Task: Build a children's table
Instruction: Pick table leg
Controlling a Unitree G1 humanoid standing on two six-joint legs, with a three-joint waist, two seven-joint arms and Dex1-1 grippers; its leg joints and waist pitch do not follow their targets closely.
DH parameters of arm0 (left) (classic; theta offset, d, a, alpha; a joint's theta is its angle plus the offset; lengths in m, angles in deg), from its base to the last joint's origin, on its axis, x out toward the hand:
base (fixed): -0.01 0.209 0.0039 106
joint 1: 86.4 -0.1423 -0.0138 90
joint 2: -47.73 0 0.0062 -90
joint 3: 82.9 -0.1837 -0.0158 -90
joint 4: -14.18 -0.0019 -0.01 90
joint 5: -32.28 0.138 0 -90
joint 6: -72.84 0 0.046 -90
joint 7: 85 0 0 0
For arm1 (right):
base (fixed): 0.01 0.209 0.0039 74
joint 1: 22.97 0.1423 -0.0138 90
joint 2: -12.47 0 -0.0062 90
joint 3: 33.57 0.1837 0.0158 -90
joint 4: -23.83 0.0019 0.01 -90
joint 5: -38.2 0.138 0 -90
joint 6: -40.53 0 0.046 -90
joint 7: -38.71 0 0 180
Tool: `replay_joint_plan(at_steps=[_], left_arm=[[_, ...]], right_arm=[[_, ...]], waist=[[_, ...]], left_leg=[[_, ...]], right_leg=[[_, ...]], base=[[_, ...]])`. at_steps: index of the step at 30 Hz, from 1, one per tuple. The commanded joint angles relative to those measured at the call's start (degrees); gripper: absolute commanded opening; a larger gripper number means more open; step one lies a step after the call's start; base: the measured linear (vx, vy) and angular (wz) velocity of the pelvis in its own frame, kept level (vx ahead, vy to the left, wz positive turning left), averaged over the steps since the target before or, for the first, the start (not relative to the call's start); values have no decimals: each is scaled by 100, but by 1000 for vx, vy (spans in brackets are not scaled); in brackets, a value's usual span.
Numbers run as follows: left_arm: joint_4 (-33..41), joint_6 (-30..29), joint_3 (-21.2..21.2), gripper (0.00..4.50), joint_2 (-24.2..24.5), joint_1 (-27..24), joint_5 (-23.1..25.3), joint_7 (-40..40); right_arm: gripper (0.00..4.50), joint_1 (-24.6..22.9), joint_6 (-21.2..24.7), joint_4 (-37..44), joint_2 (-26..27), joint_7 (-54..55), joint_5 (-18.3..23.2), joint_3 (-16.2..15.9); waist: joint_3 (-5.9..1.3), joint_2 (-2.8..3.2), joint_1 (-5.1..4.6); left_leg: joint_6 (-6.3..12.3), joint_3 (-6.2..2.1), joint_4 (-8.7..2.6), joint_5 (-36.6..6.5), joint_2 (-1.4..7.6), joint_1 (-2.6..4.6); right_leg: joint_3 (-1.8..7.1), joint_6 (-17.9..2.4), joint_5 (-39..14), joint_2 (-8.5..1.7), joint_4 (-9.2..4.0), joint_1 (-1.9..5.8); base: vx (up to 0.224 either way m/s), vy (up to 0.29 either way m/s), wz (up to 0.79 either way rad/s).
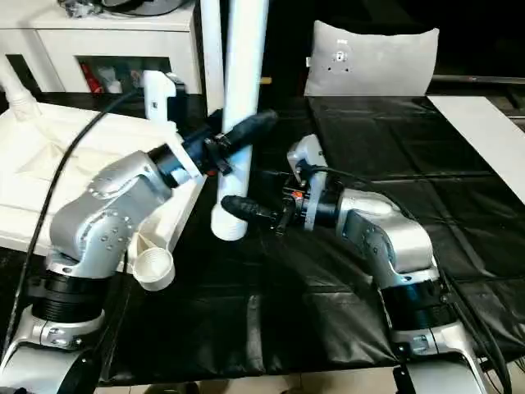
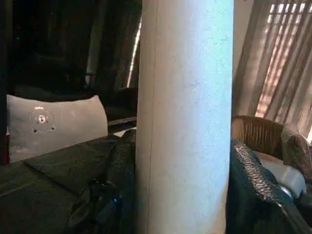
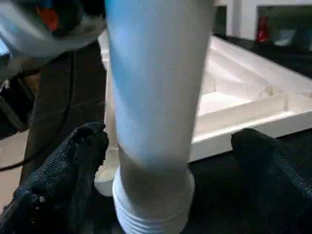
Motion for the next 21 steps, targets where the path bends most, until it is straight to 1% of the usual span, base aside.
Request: replay_joint_plan(at_steps=[1,2,4,6,7,10,13,16,18,21], left_arm=[[163,92,-85,182,-14,-34,60,-91],[170,115,-107,182,-19,-49,79,-113],[180,123,-123,182,-27,-62,86,-128],[194,129,-137,182,-41,-77,94,-138],[208,117,-137,182,-67,-88,77,-129],[230,104,-159,182,-99,-97,61,-122],[249,101,-194,182,-137,-99,57,-126],[251,108,-204,182,-163,-99,64,-126],[251,115,-200,182,-193,-99,62,-123],[257,110,-206,182,-213,-99,62,-118]], right_arm=[[450,116,-54,-119,35,-60,-72,-93],[433,132,-60,-144,47,-67,-77,-110],[413,151,-64,-171,59,-73,-82,-121],[404,173,-62,-205,75,-84,-94,-125],[377,191,-62,-238,89,-89,-101,-123],[367,216,-76,-297,108,-92,-117,-128],[330,225,-61,-335,140,-112,-86,-118],[319,229,-66,-370,152,-136,-71,-121],[292,235,-69,-403,165,-161,-69,-132],[271,243,-64,-427,183,-172,-58,-126]], waist=[[-434,-47,10],[-436,-46,9],[-432,-50,12],[-437,-44,12],[-437,-44,10],[-437,-45,12],[-434,-42,13],[-439,-44,13],[-441,-49,15],[-440,-50,17]], left_leg=[[25,-59,-372,-728,224,91],[25,-61,-371,-727,224,91],[28,-60,-373,-724,229,89],[35,-61,-371,-705,230,92],[36,-59,-370,-712,231,95],[32,-59,-370,-723,230,94],[33,-58,-369,-730,226,92],[49,-61,-367,-712,229,90],[53,-60,-365,-692,229,92],[76,-59,-362,-682,227,91]], right_leg=[[174,-1205,-636,-380,-392,306],[172,-1213,-637,-380,-391,307],[176,-1202,-640,-378,-394,310],[174,-1213,-579,-378,-384,308],[175,-1227,-561,-377,-382,305],[174,-1230,-594,-380,-387,309],[175,-1232,-609,-377,-390,310],[174,-1225,-562,-376,-383,316],[172,-1236,-537,-377,-379,316],[174,-1248,-532,-378,-380,316]], base=[[0,0,0],[0,0,0],[0,0,0],[0,0,0],[0,0,0],[0,0,0],[0,0,0],[0,0,0],[0,0,0],[0,0,0]])
